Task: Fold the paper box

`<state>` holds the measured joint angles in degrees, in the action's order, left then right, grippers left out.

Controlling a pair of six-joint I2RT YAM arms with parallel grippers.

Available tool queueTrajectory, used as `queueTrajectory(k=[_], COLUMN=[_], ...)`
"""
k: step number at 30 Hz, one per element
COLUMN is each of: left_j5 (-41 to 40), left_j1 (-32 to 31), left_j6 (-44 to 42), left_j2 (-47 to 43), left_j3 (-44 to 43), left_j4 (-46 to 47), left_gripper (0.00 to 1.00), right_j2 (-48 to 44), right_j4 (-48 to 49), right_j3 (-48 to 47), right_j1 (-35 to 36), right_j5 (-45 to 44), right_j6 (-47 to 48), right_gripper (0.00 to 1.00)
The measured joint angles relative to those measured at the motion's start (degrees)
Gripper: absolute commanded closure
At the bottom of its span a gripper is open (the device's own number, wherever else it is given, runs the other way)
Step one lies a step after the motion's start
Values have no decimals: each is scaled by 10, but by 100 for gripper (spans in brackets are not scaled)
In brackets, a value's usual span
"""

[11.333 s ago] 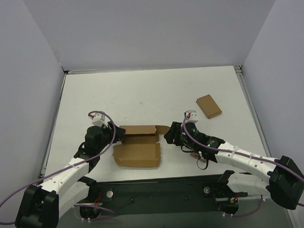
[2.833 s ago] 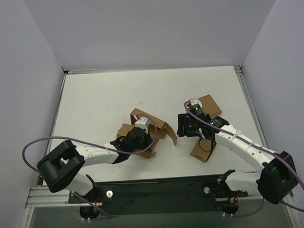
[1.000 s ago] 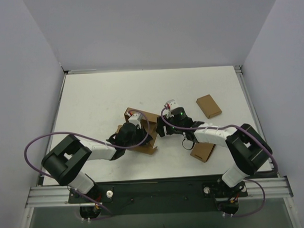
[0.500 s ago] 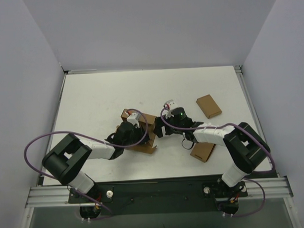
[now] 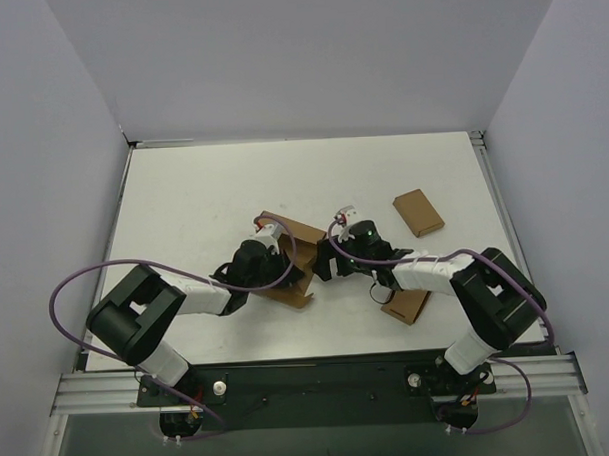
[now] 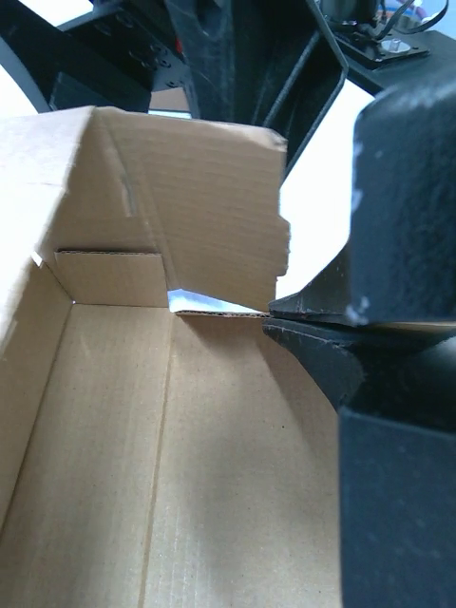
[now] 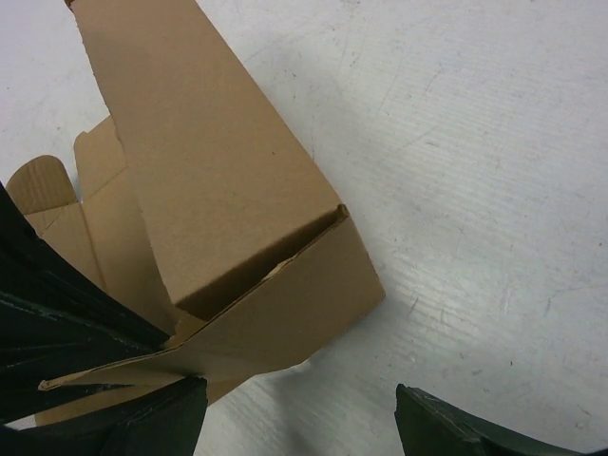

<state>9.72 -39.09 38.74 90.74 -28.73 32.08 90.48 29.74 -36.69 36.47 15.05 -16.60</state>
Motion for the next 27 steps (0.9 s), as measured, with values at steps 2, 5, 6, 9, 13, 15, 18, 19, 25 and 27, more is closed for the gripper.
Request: queueTrajectory(k=[2,5,6,9,13,15,18,19,25,27], left_j5=[7,14,15,19,26,28,30,30,32,32], left_j1=[1,3,3,3,3,3,3,3,5,6], left_j6=[-1,-2,-3,-5,-9,-10,-12,-13,-13,-13], left_j2=[3,5,5,5,5,5,5,5,5,5], left_j3=[-3,-5,-6,-7,-7,-7,-7,-7,-7,-7], left_j4=[-2,-5,-5,-8,-9,-9,-9,-9,-9,-9], left_gripper=[98,99,99,99,99,99,99,99,99,99], right_j2=[-6,-19,-22,-31,-32,-32,-31,-31,-28,-28], right_j4=[-1,-4,-5,-4,-4,-2,3,6,25,30], right_j3=[9,15,15,15,15,14,14,13,13,13], right_j1=[0,0,0,0,0,1,7,10,39,47], right_j5=[0,-1,-1,-9,-15,-15,-23,-27,-79,-103], right_j6=[0,2,3,7,11,11,11,11,10,10], right_gripper=[20,19,20,20,20,20,20,20,21,22])
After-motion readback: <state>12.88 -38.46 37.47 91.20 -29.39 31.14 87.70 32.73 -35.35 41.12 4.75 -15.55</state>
